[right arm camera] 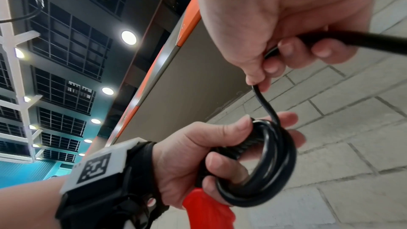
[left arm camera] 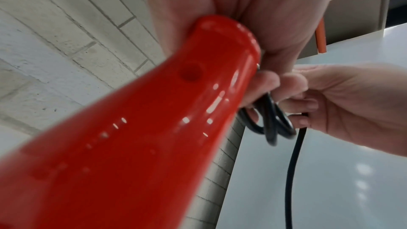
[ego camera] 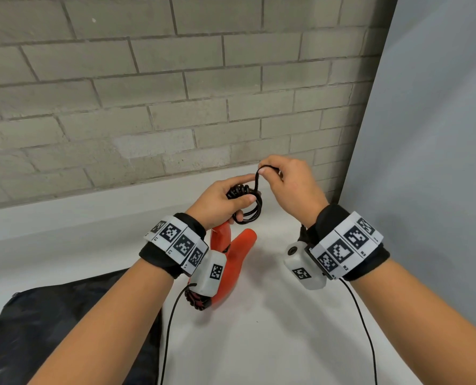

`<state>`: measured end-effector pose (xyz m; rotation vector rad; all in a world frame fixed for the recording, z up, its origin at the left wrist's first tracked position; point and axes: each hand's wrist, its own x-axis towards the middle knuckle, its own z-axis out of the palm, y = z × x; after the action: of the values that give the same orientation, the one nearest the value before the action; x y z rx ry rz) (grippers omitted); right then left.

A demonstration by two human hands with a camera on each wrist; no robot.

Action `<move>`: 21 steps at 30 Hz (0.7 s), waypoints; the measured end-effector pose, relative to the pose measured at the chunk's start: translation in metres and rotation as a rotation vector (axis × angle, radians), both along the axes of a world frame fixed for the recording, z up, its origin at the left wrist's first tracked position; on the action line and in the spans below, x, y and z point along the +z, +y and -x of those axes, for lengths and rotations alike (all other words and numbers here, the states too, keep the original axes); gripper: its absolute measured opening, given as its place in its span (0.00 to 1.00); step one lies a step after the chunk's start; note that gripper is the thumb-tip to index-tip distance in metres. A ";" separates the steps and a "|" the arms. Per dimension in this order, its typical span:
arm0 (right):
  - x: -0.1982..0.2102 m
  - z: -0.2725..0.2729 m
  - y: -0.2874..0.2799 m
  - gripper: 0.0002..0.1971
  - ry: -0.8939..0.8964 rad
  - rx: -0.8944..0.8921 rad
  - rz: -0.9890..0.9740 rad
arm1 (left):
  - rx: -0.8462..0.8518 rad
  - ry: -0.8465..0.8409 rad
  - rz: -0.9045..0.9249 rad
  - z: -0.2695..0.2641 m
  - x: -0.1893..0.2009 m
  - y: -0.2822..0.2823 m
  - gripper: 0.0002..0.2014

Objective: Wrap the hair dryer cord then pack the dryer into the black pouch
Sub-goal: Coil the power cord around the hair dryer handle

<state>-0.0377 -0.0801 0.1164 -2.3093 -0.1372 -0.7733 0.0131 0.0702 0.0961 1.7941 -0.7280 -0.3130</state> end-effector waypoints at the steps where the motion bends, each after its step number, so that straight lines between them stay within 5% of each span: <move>1: 0.001 0.001 0.001 0.10 0.000 0.023 0.009 | -0.016 0.003 0.000 0.001 0.001 0.000 0.18; 9: -0.012 -0.003 -0.015 0.08 0.048 0.093 -0.119 | 0.077 0.048 0.087 -0.001 -0.003 -0.004 0.06; 17: -0.096 -0.008 -0.054 0.11 0.563 -0.080 -0.138 | 0.215 0.094 0.225 -0.007 -0.004 -0.003 0.06; 21: -0.121 -0.005 -0.063 0.09 0.667 -0.107 -0.108 | 0.246 0.087 0.215 -0.012 -0.006 0.000 0.07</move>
<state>-0.0331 -0.1429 -0.0047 -2.3560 0.3210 -0.0269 0.0250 0.0702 0.0902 1.6331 -0.4549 -0.1413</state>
